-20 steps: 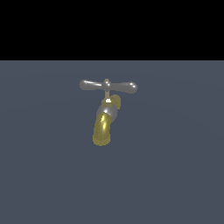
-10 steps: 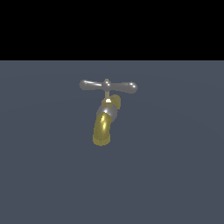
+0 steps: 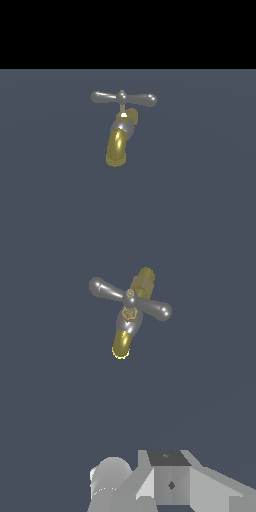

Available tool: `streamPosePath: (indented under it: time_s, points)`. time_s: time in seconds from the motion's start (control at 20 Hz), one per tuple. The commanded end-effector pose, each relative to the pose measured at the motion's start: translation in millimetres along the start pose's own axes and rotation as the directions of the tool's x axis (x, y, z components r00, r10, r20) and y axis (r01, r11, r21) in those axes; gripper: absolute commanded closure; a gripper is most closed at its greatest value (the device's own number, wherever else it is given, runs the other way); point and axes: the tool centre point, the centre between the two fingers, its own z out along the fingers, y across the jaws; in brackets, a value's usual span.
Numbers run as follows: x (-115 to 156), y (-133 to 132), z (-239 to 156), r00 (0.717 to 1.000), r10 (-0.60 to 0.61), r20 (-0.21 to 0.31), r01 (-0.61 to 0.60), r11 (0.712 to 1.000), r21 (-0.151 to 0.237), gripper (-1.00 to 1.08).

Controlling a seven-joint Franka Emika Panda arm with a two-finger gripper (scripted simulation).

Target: Turn on the faucet by rotating a designated handle.

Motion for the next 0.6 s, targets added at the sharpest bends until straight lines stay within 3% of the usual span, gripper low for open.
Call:
streamPosePath:
  time_s: [0.0, 0.25, 0.55]
  points:
    - [5.7, 6.9, 13.0, 0.998, -0.057, 0.001, 0.057, 0.998, 0.000, 1.08]
    - [19.7, 21.0, 40.7, 0.984, -0.178, 0.003, 0.178, 0.984, 0.001, 1.08]
    - [39.0, 35.6, 74.4, 0.947, -0.321, 0.004, 0.321, 0.947, 0.002, 1.08]
